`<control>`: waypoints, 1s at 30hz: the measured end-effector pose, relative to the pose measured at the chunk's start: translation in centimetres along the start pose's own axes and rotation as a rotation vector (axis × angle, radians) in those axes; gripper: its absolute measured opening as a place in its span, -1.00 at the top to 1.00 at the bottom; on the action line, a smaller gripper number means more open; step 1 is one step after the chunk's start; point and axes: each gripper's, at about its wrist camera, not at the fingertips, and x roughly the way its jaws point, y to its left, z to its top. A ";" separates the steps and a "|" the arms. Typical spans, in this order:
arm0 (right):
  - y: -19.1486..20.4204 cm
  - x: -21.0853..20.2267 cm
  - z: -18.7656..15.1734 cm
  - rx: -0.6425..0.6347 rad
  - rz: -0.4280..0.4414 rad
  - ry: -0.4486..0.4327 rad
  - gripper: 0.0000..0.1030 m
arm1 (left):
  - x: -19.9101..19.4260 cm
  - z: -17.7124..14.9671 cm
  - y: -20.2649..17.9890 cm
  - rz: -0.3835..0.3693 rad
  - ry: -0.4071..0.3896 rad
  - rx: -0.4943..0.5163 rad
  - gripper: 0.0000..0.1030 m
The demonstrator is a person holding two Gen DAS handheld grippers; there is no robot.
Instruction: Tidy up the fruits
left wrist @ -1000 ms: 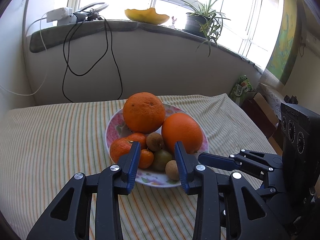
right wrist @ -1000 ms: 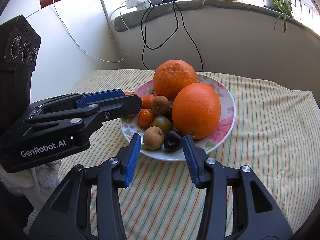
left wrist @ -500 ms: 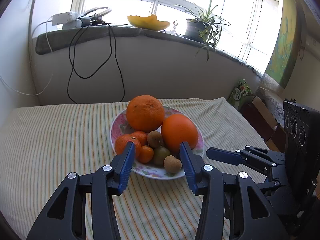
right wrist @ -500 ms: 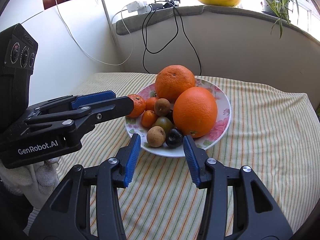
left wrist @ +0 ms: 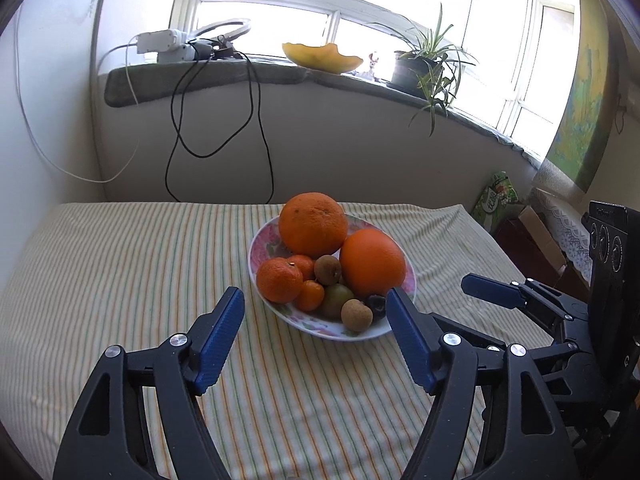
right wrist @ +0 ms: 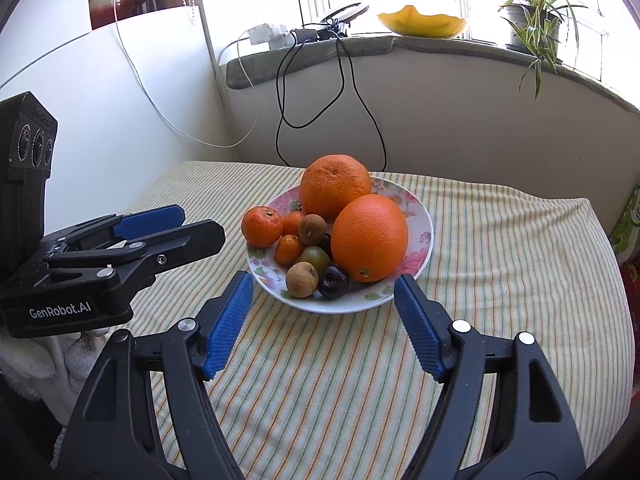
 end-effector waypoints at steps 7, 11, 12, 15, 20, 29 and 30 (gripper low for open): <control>0.0 -1.4 0.1 -0.002 -0.035 -0.029 -0.73 | -1.9 -0.3 -0.6 0.055 -0.041 0.021 -0.58; 0.0 -2.3 0.0 -0.013 -0.070 -0.048 -0.84 | -2.6 -0.6 -0.7 0.087 -0.049 0.021 -0.59; 0.0 -2.5 -0.1 -0.013 -0.076 -0.053 -0.87 | -2.7 -0.6 -0.7 0.089 -0.049 0.019 -0.59; -0.3 -3.1 -0.2 0.003 -0.085 -0.063 -0.88 | -3.1 -1.0 -0.7 0.094 -0.051 0.011 -0.59; -0.9 -3.9 -0.4 0.037 -0.108 -0.079 -0.91 | -3.5 -1.1 -0.7 0.098 -0.056 0.010 -0.59; -1.5 -4.2 -0.6 0.062 -0.123 -0.084 -0.92 | -3.8 -1.2 -1.0 0.099 -0.062 0.018 -0.59; -1.6 -4.2 -0.6 0.064 -0.122 -0.083 -0.92 | -3.8 -1.2 -1.0 0.099 -0.062 0.018 -0.59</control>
